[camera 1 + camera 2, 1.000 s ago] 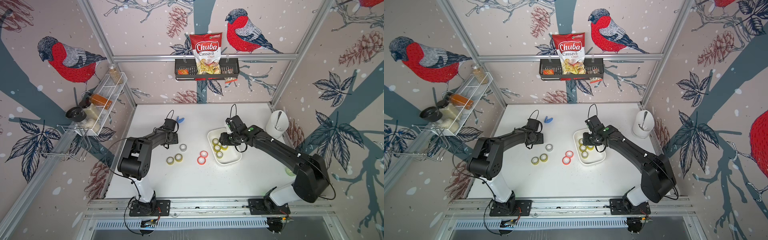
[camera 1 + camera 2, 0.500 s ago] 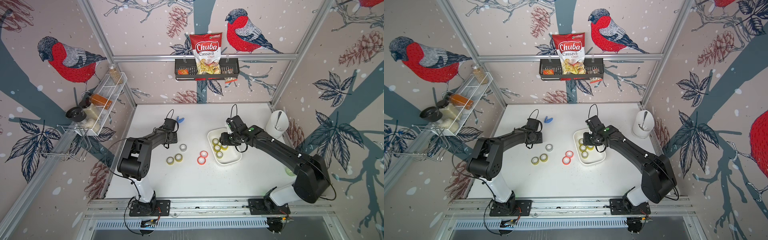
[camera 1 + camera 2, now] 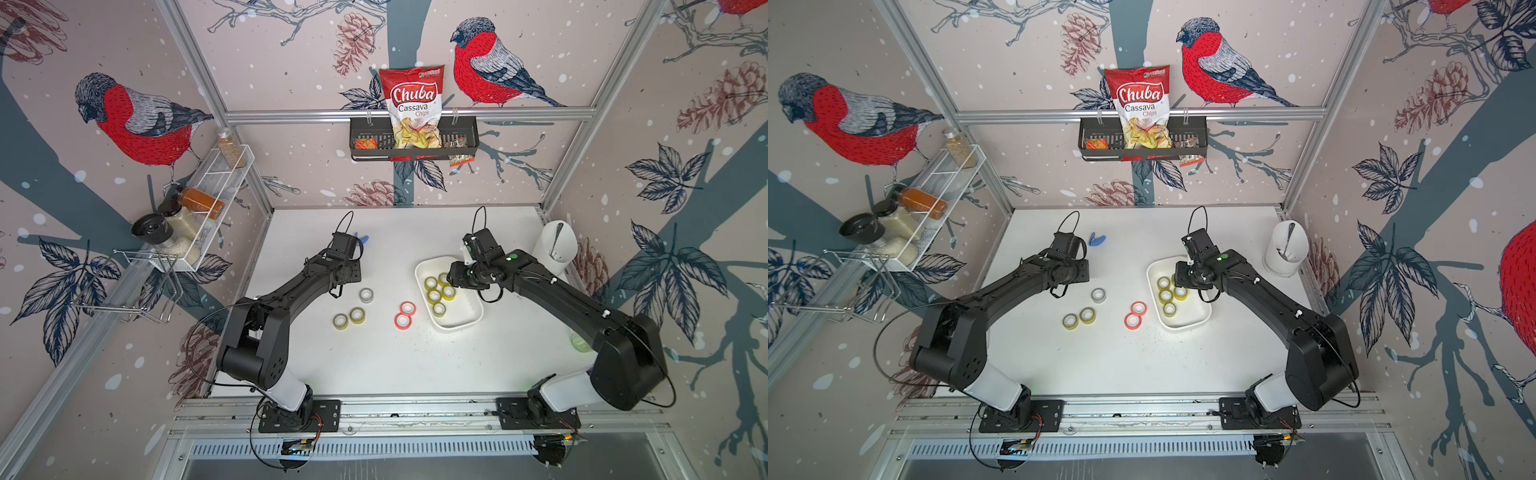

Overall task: Put the transparent tape into the storage box
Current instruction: Place the tape in the storage box.

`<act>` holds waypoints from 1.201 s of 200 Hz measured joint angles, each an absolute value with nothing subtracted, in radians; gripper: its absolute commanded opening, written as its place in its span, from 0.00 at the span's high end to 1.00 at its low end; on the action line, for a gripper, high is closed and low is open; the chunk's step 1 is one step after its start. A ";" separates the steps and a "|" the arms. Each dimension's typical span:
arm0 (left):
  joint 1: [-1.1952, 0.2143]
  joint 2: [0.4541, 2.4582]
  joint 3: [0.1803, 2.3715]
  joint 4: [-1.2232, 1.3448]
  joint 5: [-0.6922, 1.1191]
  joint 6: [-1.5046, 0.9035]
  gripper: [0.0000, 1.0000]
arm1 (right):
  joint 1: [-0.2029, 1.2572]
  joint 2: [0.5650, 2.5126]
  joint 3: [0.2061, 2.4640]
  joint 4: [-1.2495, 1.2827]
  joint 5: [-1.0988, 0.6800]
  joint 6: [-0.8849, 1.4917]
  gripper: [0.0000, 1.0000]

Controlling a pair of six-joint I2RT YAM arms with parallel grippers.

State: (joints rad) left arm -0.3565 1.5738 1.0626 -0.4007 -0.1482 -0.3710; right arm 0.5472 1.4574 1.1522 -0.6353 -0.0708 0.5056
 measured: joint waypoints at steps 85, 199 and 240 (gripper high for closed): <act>-0.566 1.459 1.121 -0.452 0.008 -0.473 0.45 | 0.331 1.377 1.056 -0.628 -0.130 0.526 0.47; -0.862 1.750 1.370 -0.421 0.030 -0.523 0.46 | 0.215 1.327 0.991 -0.604 -0.176 0.525 0.48; -0.912 1.860 1.451 -0.401 0.051 -0.519 0.46 | 0.191 1.314 0.972 -0.602 -0.189 0.522 0.48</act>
